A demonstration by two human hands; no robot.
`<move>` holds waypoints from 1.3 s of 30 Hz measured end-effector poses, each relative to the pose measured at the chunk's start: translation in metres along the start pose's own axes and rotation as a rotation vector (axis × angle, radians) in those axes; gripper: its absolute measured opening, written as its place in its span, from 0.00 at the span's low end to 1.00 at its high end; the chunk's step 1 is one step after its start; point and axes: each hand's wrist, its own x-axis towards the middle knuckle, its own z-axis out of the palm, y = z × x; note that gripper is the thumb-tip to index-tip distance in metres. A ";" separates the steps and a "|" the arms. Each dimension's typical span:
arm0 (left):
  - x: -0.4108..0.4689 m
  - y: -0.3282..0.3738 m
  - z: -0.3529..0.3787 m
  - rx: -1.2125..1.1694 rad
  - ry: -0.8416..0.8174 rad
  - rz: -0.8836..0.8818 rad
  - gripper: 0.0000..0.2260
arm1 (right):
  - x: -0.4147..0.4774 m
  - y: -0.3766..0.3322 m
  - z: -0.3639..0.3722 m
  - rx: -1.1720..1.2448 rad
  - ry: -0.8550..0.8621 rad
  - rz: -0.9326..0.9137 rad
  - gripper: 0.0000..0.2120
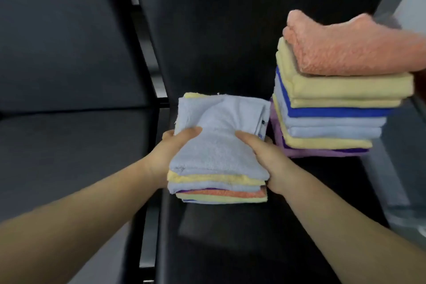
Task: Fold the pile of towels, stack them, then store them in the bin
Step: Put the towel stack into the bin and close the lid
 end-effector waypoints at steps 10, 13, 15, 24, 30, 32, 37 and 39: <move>-0.176 0.153 0.067 0.214 0.040 0.058 0.29 | -0.164 -0.132 -0.046 0.261 -0.118 0.121 0.25; -0.210 0.192 0.107 0.196 0.001 0.068 0.29 | -0.199 -0.184 -0.082 0.267 -0.124 0.119 0.21; -0.227 0.217 0.141 0.189 -0.018 0.094 0.31 | -0.215 -0.218 -0.113 0.280 -0.122 0.090 0.18; -0.214 0.252 0.254 0.189 -0.190 -0.005 0.35 | -0.219 -0.277 -0.221 0.267 -0.001 0.040 0.35; -0.169 0.252 0.320 0.248 -0.363 -0.040 0.47 | -0.209 -0.284 -0.294 0.254 0.061 0.051 0.32; -0.161 0.250 0.350 0.213 -0.407 -0.043 0.47 | -0.208 -0.291 -0.320 0.234 0.087 0.047 0.26; -0.132 0.240 0.450 0.202 -0.351 -0.026 0.46 | -0.176 -0.304 -0.409 0.271 0.136 0.072 0.19; -0.112 0.230 0.496 0.197 -0.308 -0.035 0.43 | -0.148 -0.303 -0.452 0.268 0.151 0.096 0.16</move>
